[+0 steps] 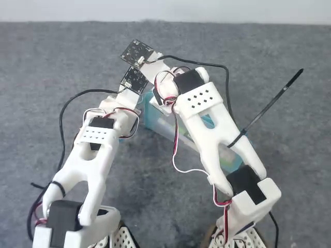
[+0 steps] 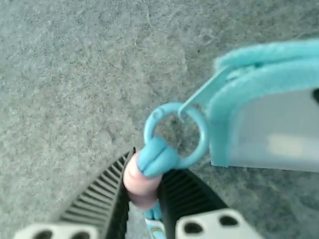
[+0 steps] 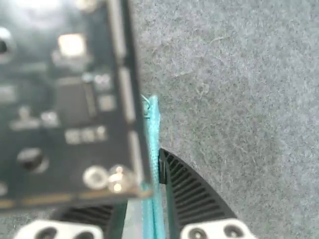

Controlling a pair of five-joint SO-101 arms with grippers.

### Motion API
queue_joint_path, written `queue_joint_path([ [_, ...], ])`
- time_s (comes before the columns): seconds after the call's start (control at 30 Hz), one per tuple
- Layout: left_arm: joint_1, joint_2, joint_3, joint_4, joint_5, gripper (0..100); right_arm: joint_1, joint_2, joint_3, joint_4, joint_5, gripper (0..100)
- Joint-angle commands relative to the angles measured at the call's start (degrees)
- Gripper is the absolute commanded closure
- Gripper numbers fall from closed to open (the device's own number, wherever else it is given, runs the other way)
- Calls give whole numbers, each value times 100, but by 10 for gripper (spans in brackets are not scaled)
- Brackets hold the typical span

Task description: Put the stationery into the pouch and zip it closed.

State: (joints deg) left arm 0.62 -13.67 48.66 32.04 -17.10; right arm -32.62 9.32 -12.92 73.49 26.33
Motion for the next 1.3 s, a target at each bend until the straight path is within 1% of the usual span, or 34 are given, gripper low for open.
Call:
queue_joint_path([
  [0.0,26,-229,-31,62,53,990,-13,-180,-343,-84,-70,991],
  [0.17,0,-185,-40,62,53,990,4,-505,-325,75,-88,991],
  [0.37,44,-132,22,44,53,990,251,-1455,-308,444,-97,992],
  [0.7,0,-18,-40,53,79,990,268,-2589,-308,1059,-97,992],
  [0.83,9,-18,-48,53,79,990,92,-2571,-141,1279,-132,991],
  [0.9,0,-18,-48,53,79,990,40,-2387,149,1200,-123,987],
  [0.97,-9,-18,-48,53,79,990,22,-2149,422,954,-158,946],
  [1.13,-9,-18,-40,53,79,990,31,-1578,633,400,-132,760],
  [1.17,-9,-18,-40,53,79,990,31,-1473,633,277,-141,745],
  [1.27,-9,-18,-40,53,70,990,22,-1191,633,-40,-158,743],
])
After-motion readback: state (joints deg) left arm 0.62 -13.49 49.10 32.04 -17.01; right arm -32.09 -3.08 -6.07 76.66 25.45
